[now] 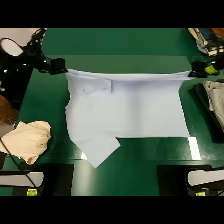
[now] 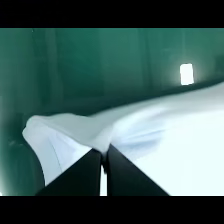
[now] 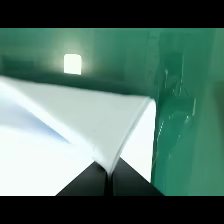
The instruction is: Fold the shirts.
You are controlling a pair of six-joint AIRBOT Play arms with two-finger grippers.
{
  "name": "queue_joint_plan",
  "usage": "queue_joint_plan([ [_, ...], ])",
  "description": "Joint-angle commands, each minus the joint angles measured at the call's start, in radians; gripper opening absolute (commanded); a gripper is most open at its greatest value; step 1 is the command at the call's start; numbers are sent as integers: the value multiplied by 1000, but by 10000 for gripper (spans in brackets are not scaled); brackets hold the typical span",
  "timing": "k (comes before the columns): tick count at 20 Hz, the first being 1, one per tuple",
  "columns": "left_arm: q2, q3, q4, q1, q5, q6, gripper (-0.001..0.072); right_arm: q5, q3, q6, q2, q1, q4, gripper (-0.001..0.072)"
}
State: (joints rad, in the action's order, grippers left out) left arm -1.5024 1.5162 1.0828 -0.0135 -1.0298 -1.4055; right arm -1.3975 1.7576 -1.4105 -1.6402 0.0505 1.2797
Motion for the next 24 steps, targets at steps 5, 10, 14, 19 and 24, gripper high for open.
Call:
queue_joint_plan([
  [5, -92, 117, 4, -2, 26, 52, 28, -3, 198, 5, -157, -17, 44, 13],
  [10, -88, -21, 68, 8, -156, 53, 27, 24, -17, 6, -57, -18, 110, 12],
  [14, -88, -188, 51, 8, -64, 52, 29, 114, -218, 5, -2, -18, 99, 14],
  [19, -86, -213, 33, 6, -72, 29, 476, 121, -306, 5, 11, -7, -11, 385],
  [24, 75, -284, 94, -12, -195, -2, 490, 32, -331, 20, 132, 37, -34, 385],
])
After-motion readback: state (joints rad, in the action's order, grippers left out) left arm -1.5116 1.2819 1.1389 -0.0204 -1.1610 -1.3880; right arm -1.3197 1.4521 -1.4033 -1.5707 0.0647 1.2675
